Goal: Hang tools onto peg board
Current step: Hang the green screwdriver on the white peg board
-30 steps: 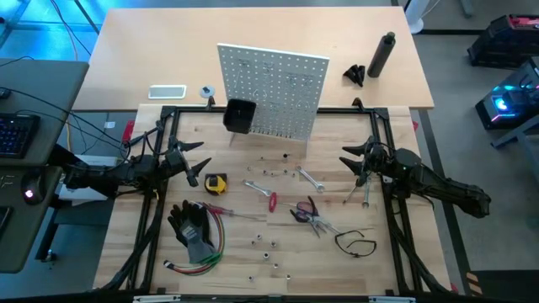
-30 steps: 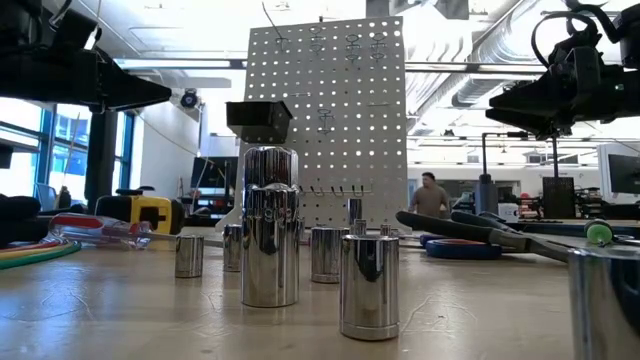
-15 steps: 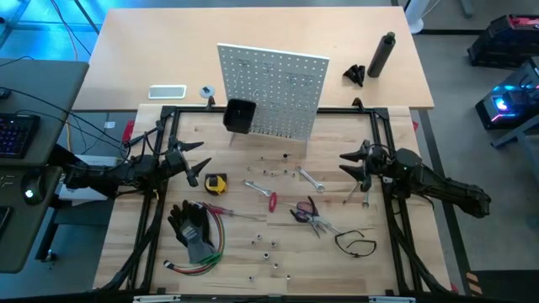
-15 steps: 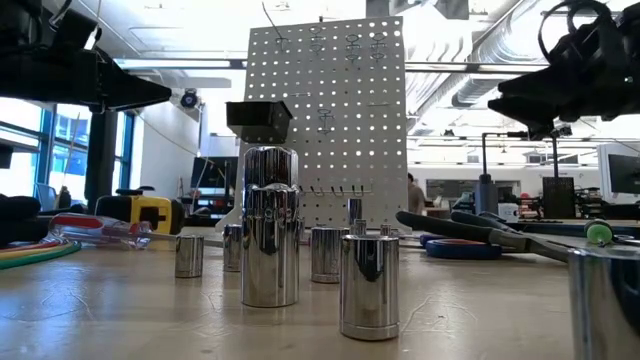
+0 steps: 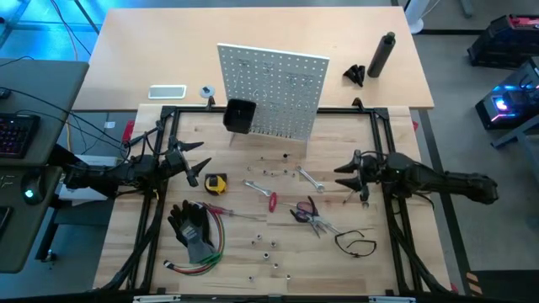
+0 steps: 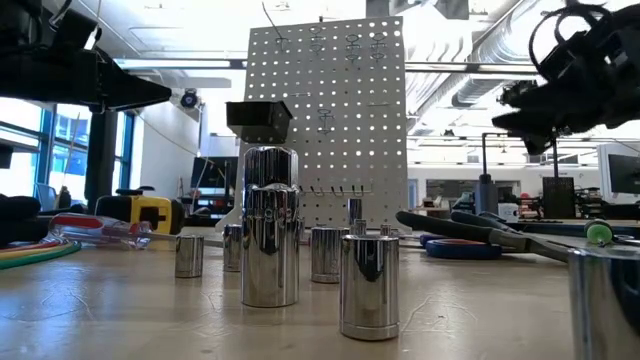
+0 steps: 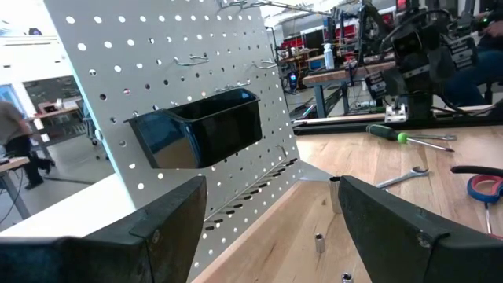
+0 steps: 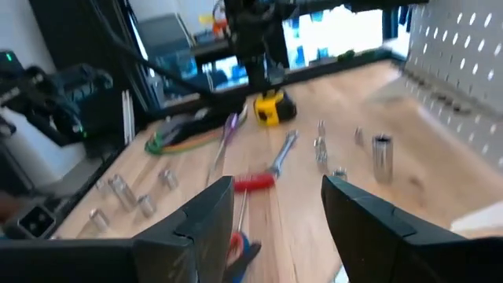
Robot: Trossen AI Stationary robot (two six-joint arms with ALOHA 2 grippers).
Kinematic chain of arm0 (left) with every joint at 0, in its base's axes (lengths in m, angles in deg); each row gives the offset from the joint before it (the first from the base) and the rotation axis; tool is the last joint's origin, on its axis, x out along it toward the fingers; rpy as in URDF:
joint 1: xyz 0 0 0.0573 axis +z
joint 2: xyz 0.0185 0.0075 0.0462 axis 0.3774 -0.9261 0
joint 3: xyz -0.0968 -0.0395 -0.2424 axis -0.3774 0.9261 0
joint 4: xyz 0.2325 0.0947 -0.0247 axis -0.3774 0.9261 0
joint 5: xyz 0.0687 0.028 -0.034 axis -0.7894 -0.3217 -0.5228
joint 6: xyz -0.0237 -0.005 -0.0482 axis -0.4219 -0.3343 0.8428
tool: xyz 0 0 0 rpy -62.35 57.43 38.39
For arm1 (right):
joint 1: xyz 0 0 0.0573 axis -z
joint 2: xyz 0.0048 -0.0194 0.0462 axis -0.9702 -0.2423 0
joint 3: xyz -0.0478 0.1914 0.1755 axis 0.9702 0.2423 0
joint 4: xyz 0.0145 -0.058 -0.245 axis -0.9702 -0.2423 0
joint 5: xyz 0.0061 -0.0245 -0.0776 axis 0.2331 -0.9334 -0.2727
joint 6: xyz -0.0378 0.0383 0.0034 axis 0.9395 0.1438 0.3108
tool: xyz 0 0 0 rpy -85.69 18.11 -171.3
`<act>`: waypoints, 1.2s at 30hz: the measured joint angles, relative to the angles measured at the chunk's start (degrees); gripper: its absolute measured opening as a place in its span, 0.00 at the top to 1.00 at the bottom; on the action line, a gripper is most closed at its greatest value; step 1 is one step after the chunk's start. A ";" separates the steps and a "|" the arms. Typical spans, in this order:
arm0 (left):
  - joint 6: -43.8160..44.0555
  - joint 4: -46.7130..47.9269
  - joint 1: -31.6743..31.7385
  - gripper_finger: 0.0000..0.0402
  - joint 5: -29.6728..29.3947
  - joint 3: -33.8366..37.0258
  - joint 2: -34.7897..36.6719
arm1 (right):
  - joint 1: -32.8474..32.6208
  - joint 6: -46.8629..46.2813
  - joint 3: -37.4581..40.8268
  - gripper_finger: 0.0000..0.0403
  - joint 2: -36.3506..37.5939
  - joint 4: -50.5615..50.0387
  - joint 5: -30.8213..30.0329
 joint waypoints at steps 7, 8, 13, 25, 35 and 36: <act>0.00 0.01 0.01 0.30 0.00 0.00 0.00 | -0.53 -0.24 0.00 0.53 -5.77 1.97 -0.04; 0.00 0.00 0.00 0.30 0.00 0.00 -0.02 | -0.53 -0.32 0.00 0.53 -6.41 2.74 0.00; 0.00 0.02 0.00 0.30 0.00 0.00 0.00 | -0.53 -0.46 0.00 0.53 -9.17 6.23 1.43; 0.00 0.02 0.00 0.30 0.00 -0.01 -0.01 | -0.53 1.53 0.00 0.53 -14.24 11.39 2.21; 0.00 0.02 0.01 0.30 0.00 -0.02 0.00 | -0.55 1.50 0.00 0.53 -16.51 11.34 2.72; 0.00 0.01 0.00 0.30 0.00 -0.01 -0.01 | -0.55 1.33 0.00 0.53 -16.73 11.34 2.72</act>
